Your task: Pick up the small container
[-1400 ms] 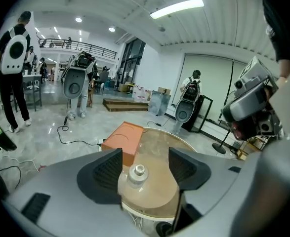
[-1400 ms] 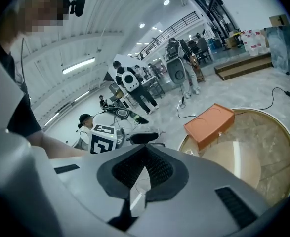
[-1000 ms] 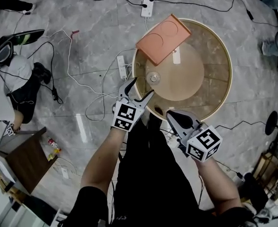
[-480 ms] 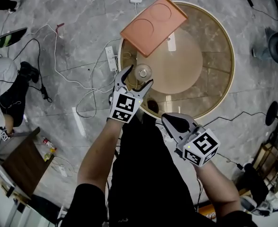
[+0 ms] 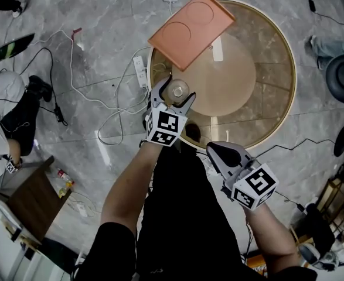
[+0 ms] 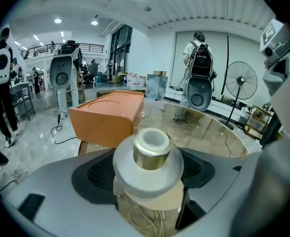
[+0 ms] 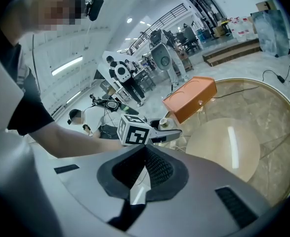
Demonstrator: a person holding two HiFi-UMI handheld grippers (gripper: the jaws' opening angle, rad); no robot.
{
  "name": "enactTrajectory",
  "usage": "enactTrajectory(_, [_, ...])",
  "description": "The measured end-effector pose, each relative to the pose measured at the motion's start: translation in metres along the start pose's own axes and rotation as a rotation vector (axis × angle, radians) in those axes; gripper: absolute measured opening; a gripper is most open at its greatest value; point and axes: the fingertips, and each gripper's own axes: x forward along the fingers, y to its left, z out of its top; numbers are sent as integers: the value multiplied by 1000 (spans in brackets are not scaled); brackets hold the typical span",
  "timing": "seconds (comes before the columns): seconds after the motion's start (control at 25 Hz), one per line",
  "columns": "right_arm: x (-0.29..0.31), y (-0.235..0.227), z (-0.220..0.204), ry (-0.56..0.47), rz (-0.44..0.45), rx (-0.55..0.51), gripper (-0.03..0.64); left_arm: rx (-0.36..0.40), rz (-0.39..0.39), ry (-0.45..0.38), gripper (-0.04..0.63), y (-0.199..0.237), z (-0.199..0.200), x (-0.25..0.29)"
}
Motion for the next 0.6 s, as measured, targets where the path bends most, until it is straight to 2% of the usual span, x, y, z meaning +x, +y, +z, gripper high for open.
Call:
enactTrajectory(0.24, [-5,-3,-3,5,-12,13,14,24,4,25,353,2,1,5])
enactTrajectory(0.4, [-9,9,6,-5,-6,3,14,-2,-22,63,345,0,4,0])
enactTrajectory(0.6, [-25,39,39,-34,15,-37,14,14,-42,47,344,-11,49,-38])
